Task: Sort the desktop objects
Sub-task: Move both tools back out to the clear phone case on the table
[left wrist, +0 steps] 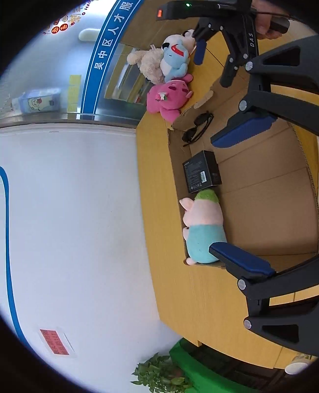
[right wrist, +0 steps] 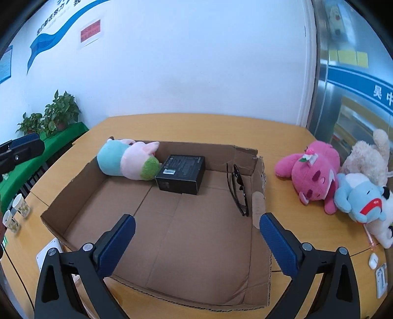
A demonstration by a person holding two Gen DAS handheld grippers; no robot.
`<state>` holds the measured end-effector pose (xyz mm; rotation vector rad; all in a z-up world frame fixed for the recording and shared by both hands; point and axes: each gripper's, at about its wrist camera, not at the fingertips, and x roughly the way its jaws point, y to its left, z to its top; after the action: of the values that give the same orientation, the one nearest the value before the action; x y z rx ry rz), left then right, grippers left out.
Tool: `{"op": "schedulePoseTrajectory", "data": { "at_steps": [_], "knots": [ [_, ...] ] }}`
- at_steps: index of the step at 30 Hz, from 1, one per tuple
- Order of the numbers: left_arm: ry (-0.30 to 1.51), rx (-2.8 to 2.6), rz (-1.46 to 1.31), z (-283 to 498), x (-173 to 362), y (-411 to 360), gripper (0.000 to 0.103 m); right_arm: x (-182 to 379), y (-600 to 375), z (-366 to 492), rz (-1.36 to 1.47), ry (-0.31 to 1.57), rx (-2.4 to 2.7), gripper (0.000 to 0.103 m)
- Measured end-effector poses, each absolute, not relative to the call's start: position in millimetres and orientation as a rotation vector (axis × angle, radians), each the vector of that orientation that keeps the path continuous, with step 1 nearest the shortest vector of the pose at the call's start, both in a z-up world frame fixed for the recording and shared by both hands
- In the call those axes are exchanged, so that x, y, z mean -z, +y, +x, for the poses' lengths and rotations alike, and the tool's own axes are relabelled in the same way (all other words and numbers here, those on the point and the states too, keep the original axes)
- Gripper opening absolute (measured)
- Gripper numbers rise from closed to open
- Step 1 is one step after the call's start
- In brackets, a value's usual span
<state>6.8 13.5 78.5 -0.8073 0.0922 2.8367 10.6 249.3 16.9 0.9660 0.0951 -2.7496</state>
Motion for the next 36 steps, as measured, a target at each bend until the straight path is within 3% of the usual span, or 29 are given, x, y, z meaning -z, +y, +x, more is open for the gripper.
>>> {"op": "schedulePoseTrajectory", "data": {
  "at_steps": [17, 25, 28, 30, 36],
  "knots": [
    [0.007, -2.830, -0.873, 40, -47, -6, 0.079, -20, 219, 64, 0.895, 0.128, 2.728, 0.103],
    [-0.028, -2.750, -1.087, 52, 11, -28, 0.079, 46, 167, 96, 1.028, 0.185, 2.435, 0.102],
    [-0.052, -2.715, -1.197, 54, 36, -34, 0.079, 82, 150, 100, 1.119, 0.173, 2.347, 0.092],
    [-0.056, -2.695, -1.240, 58, 49, -35, 0.079, 106, 142, 101, 1.191, 0.188, 2.307, 0.078],
    [-0.086, -2.610, -1.343, 58, 80, -28, 0.079, 137, 148, 106, 1.257, 0.184, 2.250, 0.074]
  ]
}}
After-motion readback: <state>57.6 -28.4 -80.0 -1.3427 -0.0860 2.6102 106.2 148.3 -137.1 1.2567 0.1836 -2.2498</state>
